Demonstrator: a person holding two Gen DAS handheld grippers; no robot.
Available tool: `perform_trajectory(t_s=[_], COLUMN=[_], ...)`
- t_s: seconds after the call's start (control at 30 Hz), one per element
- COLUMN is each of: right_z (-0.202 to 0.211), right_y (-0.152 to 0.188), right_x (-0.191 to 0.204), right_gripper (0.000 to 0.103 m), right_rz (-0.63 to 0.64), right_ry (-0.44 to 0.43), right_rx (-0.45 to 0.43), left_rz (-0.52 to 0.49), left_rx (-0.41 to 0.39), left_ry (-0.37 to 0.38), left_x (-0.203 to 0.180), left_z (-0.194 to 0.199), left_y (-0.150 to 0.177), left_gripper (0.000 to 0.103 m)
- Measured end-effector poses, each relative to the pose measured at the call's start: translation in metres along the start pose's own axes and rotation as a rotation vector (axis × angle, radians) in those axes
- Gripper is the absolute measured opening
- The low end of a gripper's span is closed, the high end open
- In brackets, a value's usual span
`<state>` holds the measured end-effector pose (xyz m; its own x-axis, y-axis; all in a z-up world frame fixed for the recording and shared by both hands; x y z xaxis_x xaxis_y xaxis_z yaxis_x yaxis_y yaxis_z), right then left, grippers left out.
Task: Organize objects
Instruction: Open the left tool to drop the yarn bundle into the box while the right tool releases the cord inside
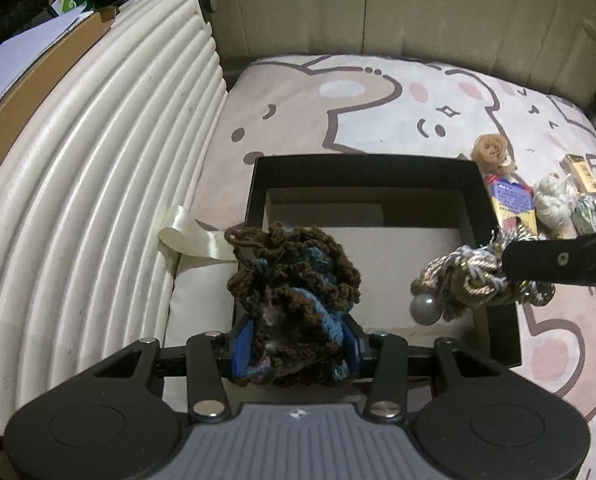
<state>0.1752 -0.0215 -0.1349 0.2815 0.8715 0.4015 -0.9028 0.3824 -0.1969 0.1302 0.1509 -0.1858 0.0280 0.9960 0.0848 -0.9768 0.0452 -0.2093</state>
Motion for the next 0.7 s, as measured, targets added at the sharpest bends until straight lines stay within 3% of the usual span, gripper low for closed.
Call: perform_trajectory(t_s=[0.27, 0.53, 0.7], right_z=[-0.018, -0.035, -0.048], right_y=[-0.001, 0.002, 0.011], right_x=[0.006, 0.012, 0.015], right_gripper=[0.048, 0.049, 0.053], right_rz=[0.006, 0.030, 0.043], right_ry=[0.042, 0.078, 0.045], right_rx=[0.040, 0.080, 0.144], left_rz=[-0.014, 0.049, 0.059], left_rx=[0.004, -0.012, -0.011], left_ry=[0.007, -0.019, -0.017], left_x=[0.006, 0.024, 0.026], left_z=[0.000, 0.003, 0.004], left_y=[0.006, 0.004, 0.003], left_gripper=[0.061, 0.062, 0.062])
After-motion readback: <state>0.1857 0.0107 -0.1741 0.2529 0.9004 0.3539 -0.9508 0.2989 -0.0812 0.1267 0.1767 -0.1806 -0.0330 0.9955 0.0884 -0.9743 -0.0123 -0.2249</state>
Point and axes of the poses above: each gripper's, at about its wrist camera, not at the fingertips, and z roughly against the way its jaws point, x to its left, y to its underside, the point moved 8 cm from there along -z, roughly the way its jaws point, and after that the axes turned 13 degrees about x, right-handed, at the moved point
